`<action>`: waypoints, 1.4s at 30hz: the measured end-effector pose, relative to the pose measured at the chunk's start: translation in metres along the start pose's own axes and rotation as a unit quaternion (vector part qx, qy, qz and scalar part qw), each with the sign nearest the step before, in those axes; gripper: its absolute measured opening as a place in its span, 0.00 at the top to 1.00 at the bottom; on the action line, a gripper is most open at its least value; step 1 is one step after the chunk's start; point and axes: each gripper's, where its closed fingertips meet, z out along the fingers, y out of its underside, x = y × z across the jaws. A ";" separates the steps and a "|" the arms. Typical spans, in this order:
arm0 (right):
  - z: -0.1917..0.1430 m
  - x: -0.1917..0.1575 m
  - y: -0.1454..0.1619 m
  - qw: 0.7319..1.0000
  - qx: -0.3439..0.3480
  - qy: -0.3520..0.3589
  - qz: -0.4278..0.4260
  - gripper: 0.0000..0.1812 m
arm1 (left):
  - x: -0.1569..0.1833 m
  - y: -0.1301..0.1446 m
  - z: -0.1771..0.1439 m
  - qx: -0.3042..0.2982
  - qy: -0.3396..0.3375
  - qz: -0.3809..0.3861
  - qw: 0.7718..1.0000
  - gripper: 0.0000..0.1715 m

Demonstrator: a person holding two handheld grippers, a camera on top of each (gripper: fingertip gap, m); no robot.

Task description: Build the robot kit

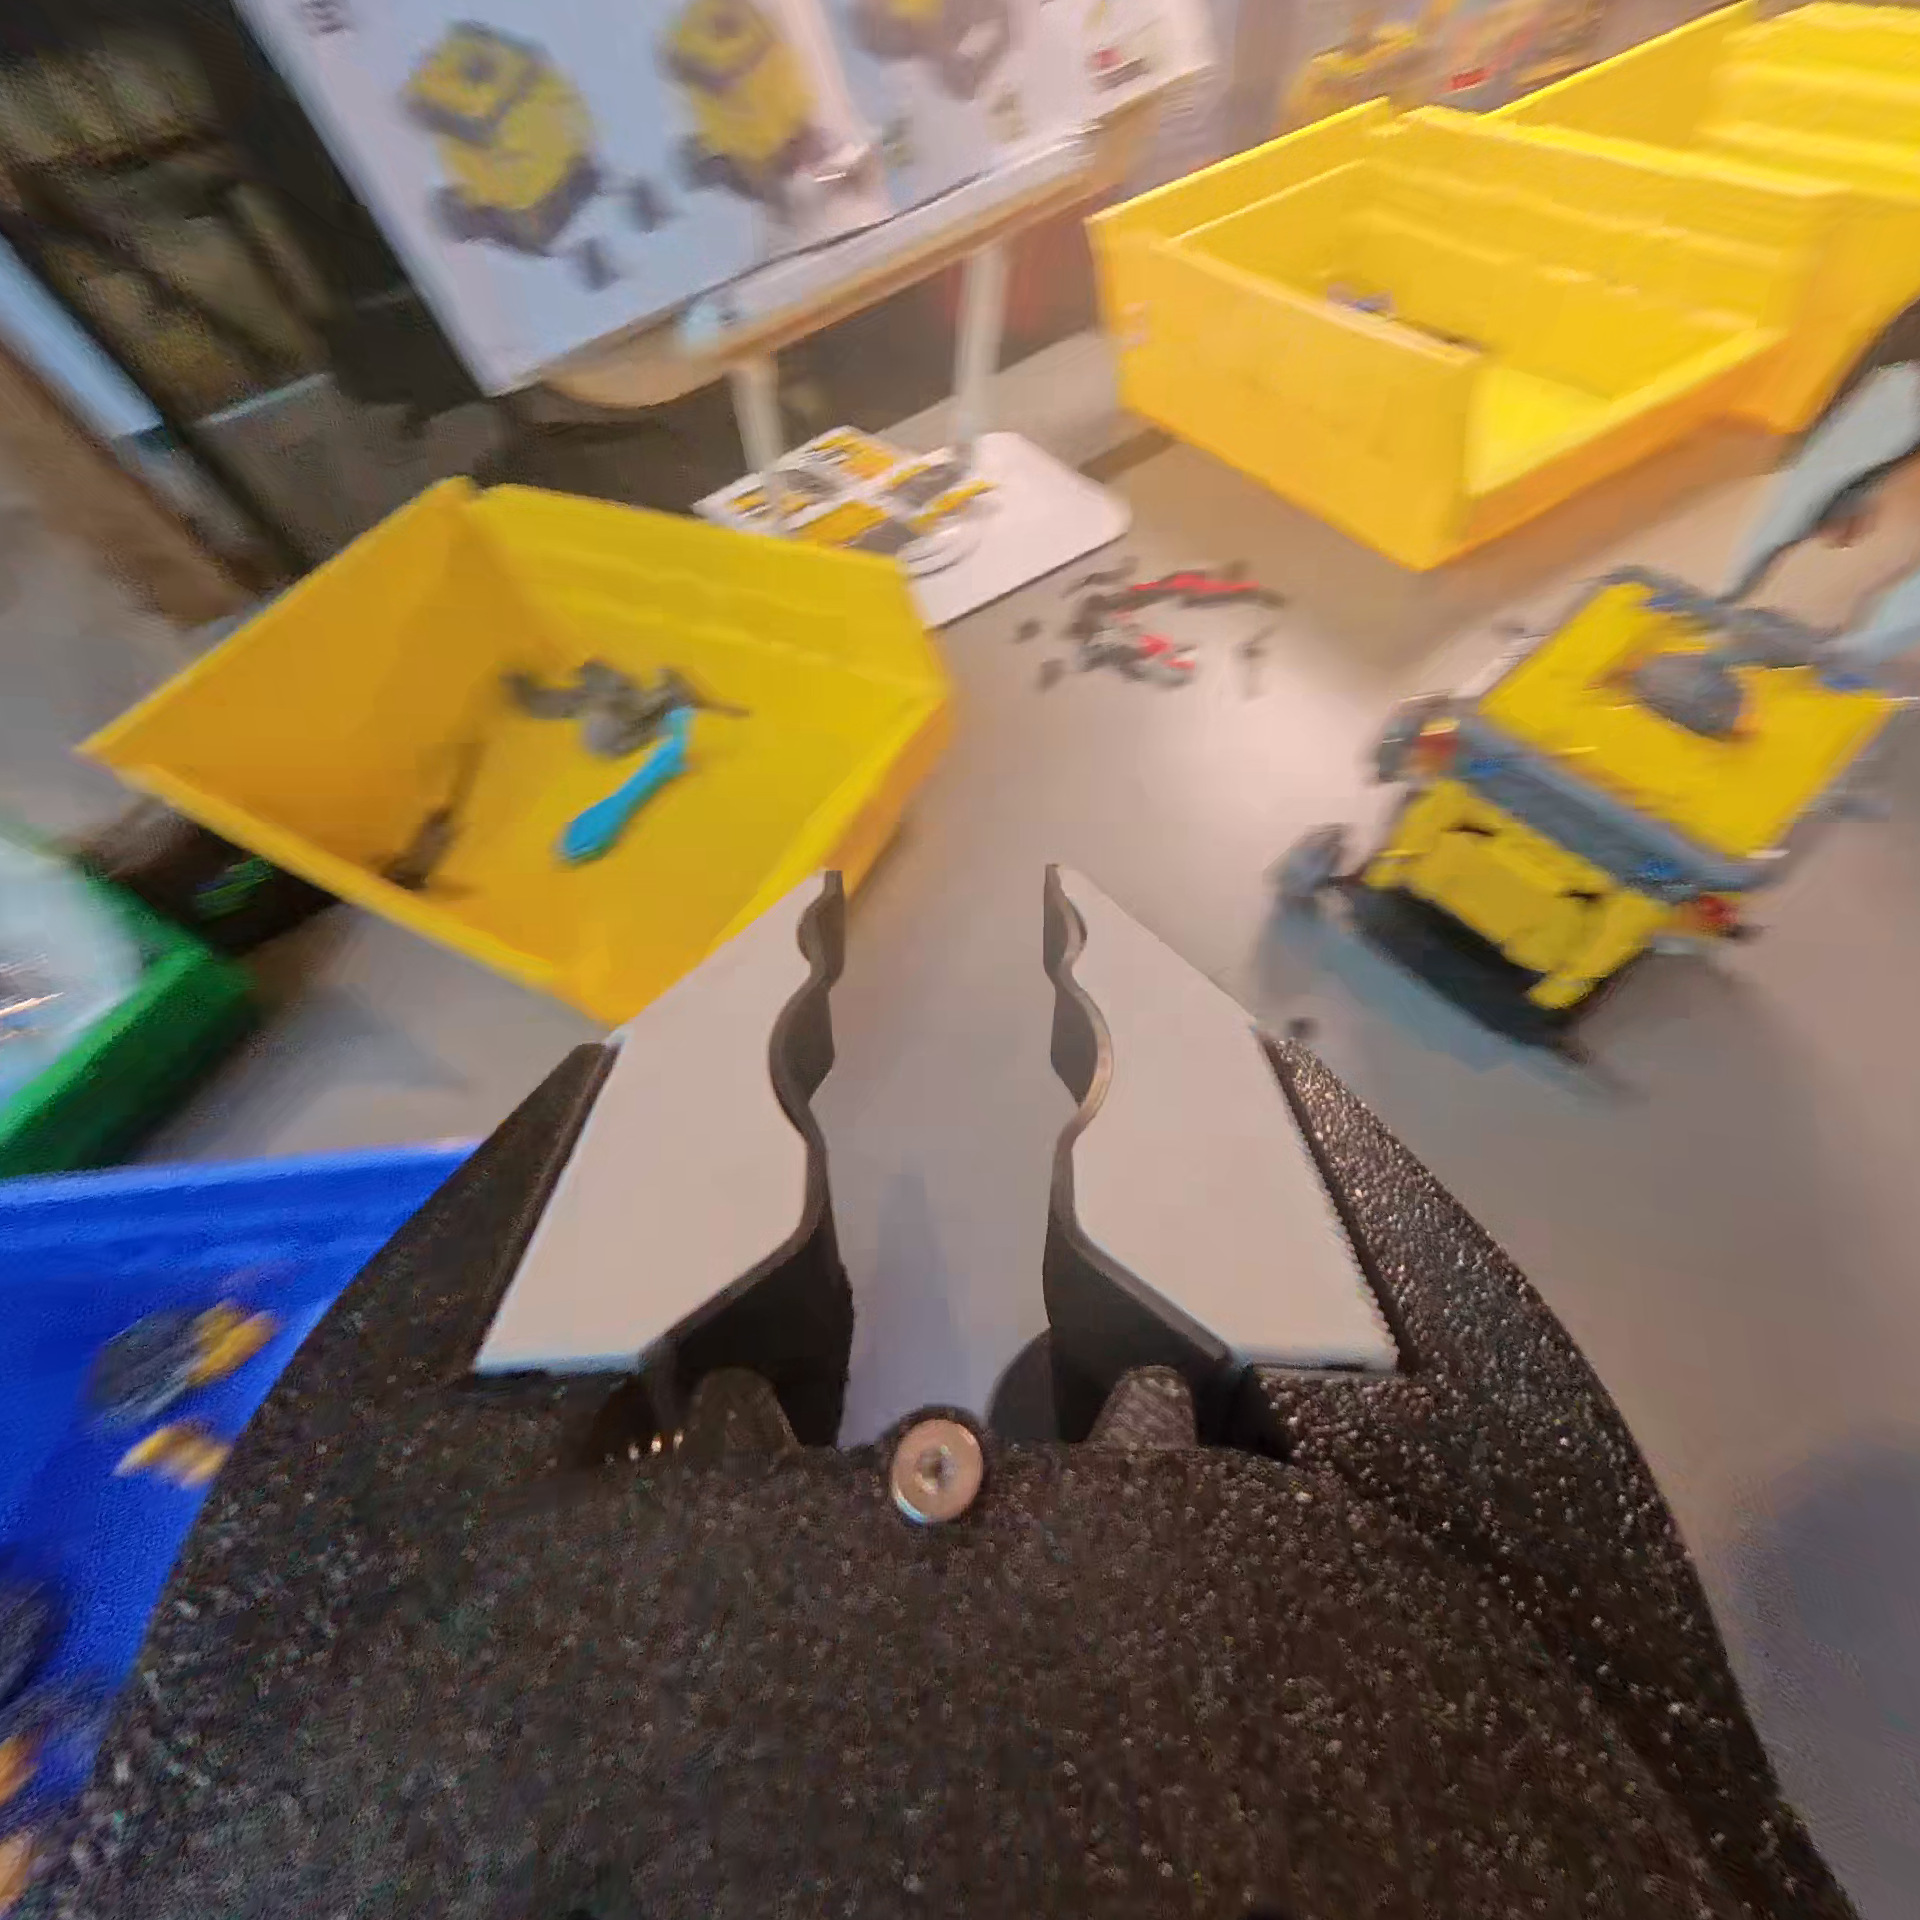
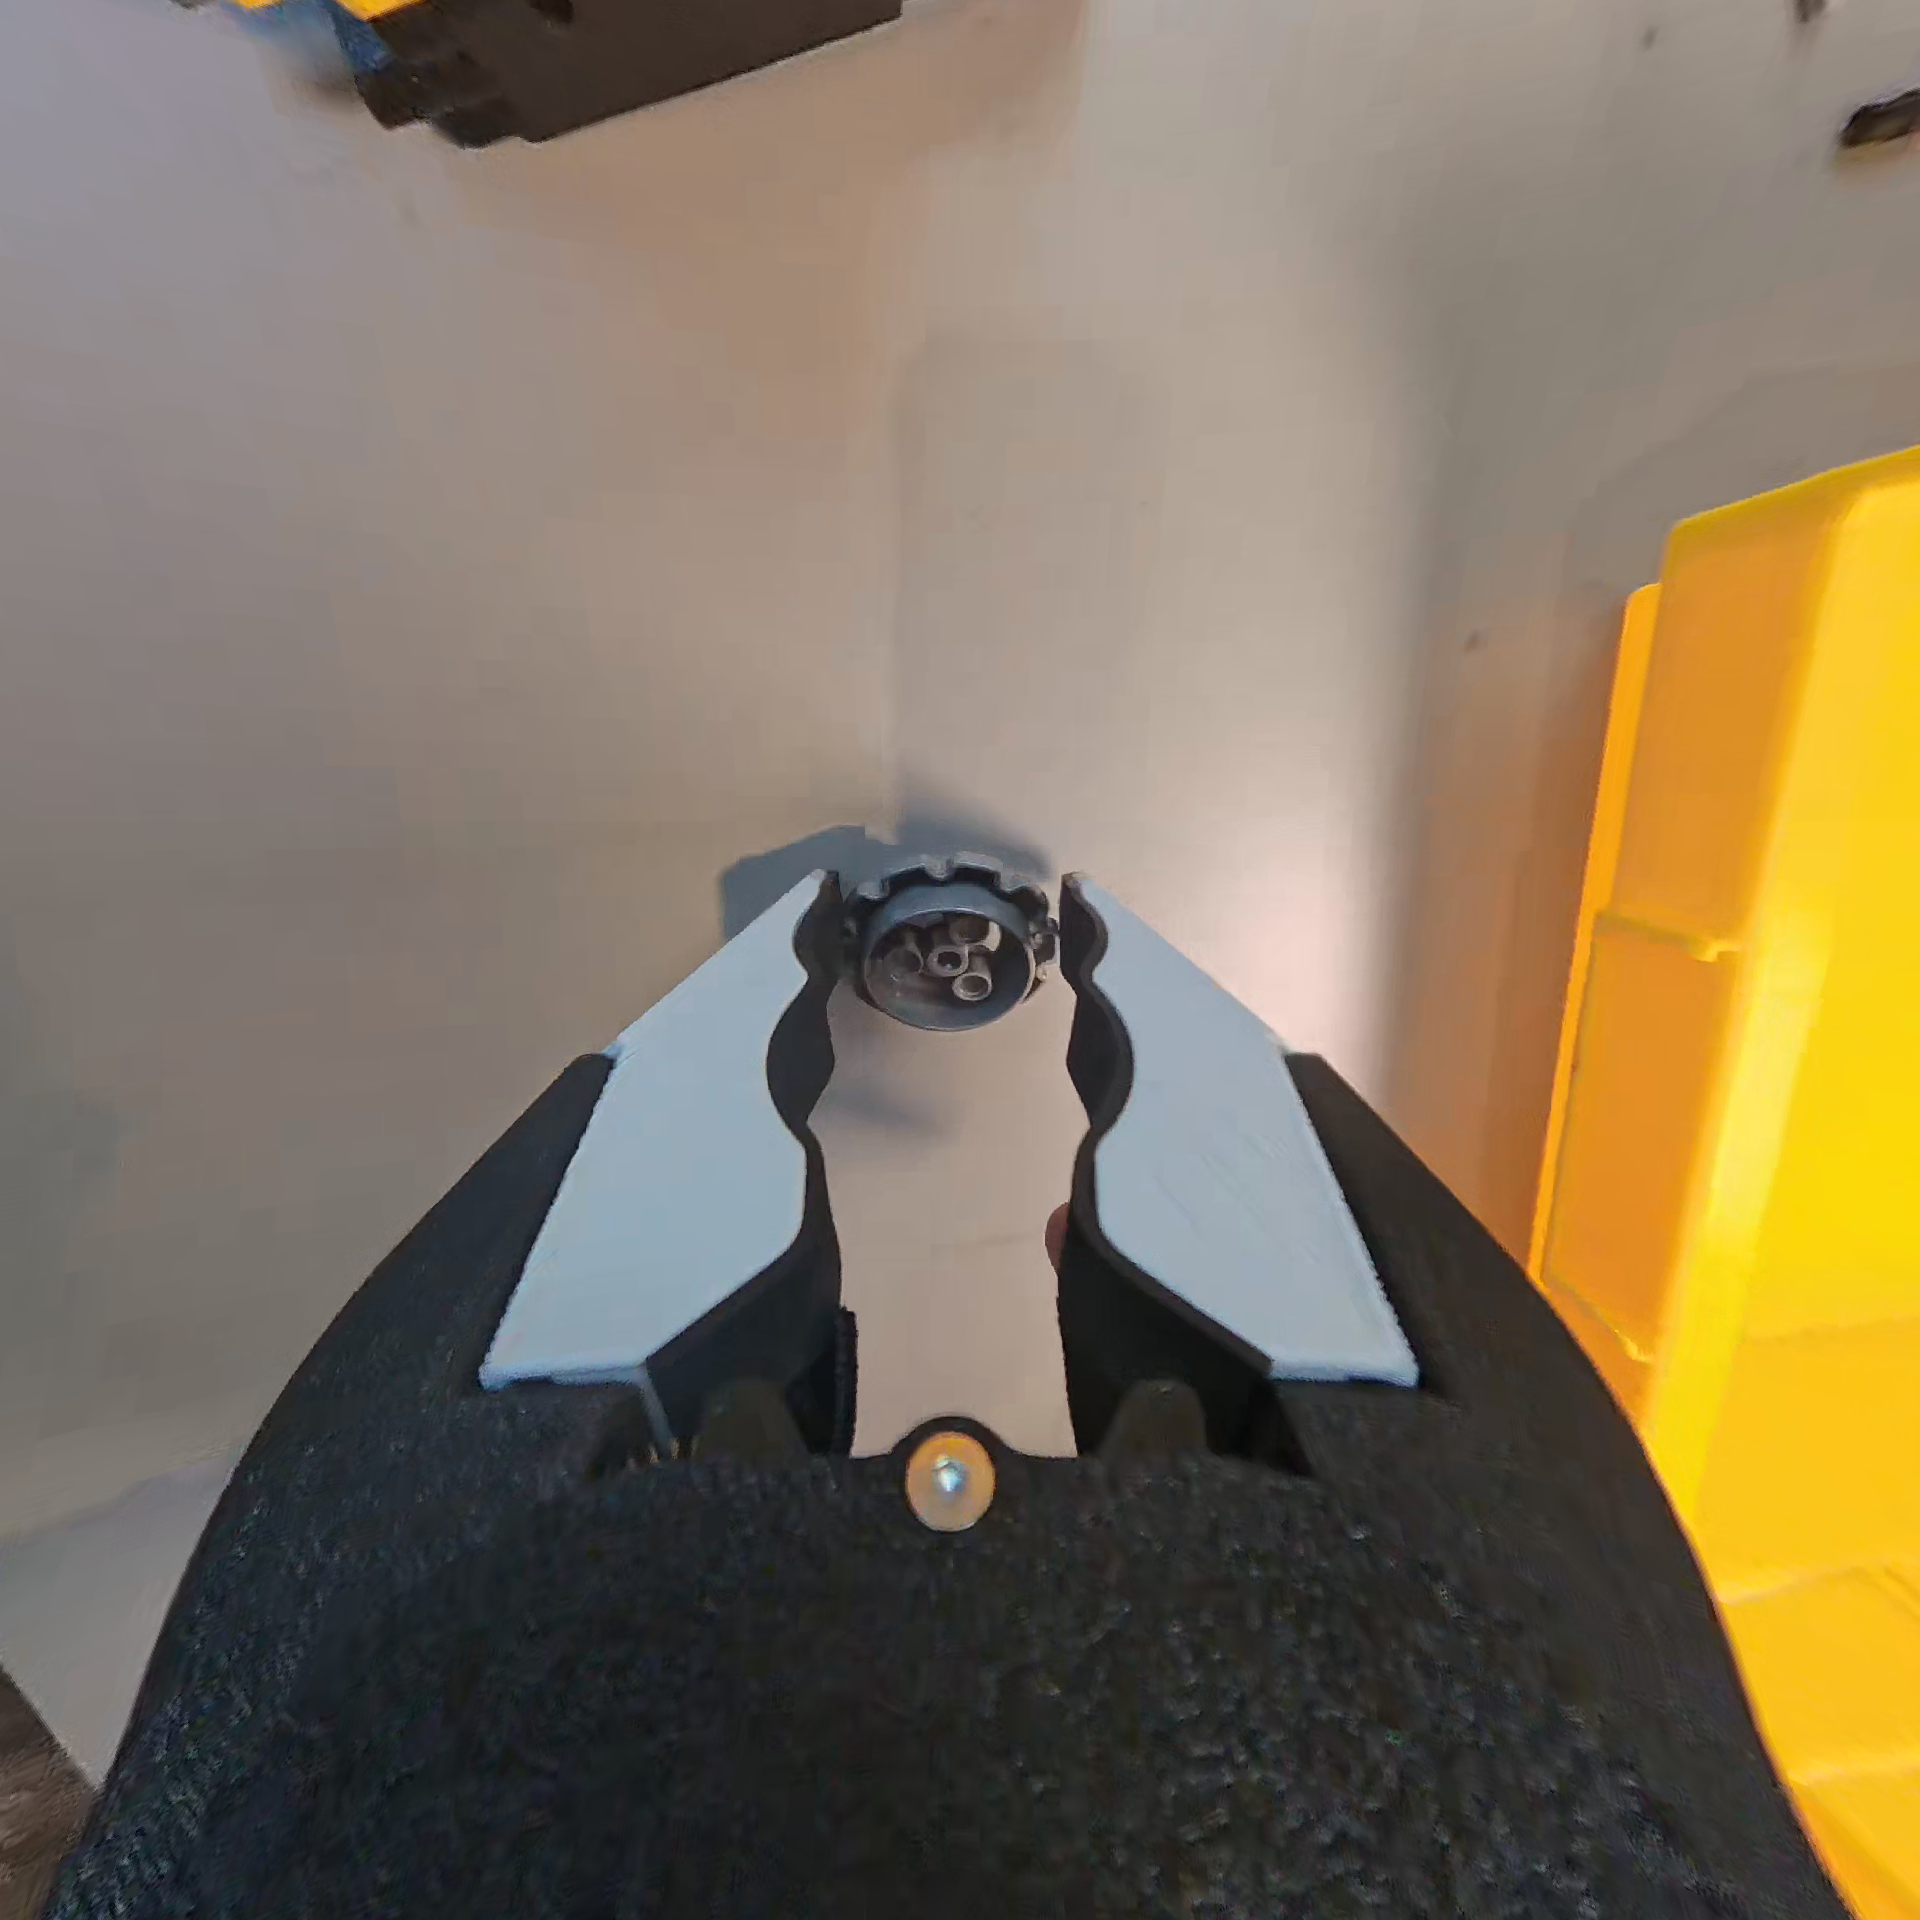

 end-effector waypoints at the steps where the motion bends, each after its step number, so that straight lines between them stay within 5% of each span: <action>1: 0.001 0.001 0.000 1.000 0.000 -0.009 0.006 0.76 | -0.035 0.007 -0.011 -0.019 -0.053 0.003 0.998 0.79; 5: 0.001 0.004 0.001 0.999 0.033 -0.012 0.026 0.73 | -0.158 0.039 -0.049 -0.114 -0.174 -0.012 0.978 0.82; 11: -0.025 0.004 -0.013 0.983 0.164 0.034 0.069 0.72 | -0.256 0.128 -0.041 -0.280 -0.156 -0.101 0.942 0.78; 18: -0.056 -0.014 0.002 0.968 0.218 0.087 0.092 0.74 | -0.288 0.217 -0.038 -0.468 -0.148 -0.093 0.866 0.78; 27: -0.078 -0.008 -0.003 0.942 0.285 0.134 0.119 0.79 | -0.287 0.250 -0.036 -0.552 -0.133 -0.065 0.821 0.87; 31: -0.094 -0.003 -0.021 0.924 0.329 0.155 0.117 0.79 | -0.284 0.227 -0.038 -0.514 -0.130 -0.047 0.847 0.95; 35: -0.116 -0.007 -0.044 0.901 0.387 0.165 0.102 0.80 | -0.251 0.160 -0.037 -0.383 -0.091 -0.044 0.918 0.95; 39: -0.139 -0.020 -0.078 0.870 0.460 0.162 0.079 0.80 | -0.147 0.041 -0.036 -0.123 0.082 -0.078 0.986 0.95; 42: -0.157 -0.036 -0.118 0.843 0.515 0.149 0.052 0.80 | -0.044 -0.039 -0.057 0.054 0.261 -0.110 0.958 0.96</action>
